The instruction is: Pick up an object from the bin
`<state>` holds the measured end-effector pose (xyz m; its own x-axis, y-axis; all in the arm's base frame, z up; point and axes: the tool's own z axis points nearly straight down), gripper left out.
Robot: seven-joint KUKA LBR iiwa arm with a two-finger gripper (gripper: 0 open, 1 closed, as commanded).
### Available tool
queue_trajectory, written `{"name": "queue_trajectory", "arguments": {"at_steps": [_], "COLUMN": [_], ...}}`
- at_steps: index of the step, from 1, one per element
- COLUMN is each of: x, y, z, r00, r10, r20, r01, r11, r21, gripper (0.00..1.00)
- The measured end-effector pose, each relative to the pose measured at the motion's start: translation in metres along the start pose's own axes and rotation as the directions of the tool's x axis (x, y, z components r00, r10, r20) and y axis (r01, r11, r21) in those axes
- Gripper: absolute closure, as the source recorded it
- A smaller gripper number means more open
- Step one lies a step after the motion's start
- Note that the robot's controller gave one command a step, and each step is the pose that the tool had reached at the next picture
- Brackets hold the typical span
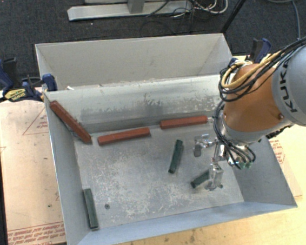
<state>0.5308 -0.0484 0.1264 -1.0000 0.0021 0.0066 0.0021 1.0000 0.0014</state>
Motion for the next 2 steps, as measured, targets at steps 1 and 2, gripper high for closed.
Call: {"name": "queue_trajectory", "arguments": {"at_steps": [1, 2], "x": [-0.002, -0.004], "y": [0.0, -0.012], "z": [-0.004, 0.036], "r00": [1.0, 0.986], "r10": [-0.002, -0.164], "r20": [0.007, 0.013], "r01": [0.002, 0.164], "r11": [1.0, 0.986], "r21": [0.001, 0.003], "gripper": [0.0, 0.0]}}
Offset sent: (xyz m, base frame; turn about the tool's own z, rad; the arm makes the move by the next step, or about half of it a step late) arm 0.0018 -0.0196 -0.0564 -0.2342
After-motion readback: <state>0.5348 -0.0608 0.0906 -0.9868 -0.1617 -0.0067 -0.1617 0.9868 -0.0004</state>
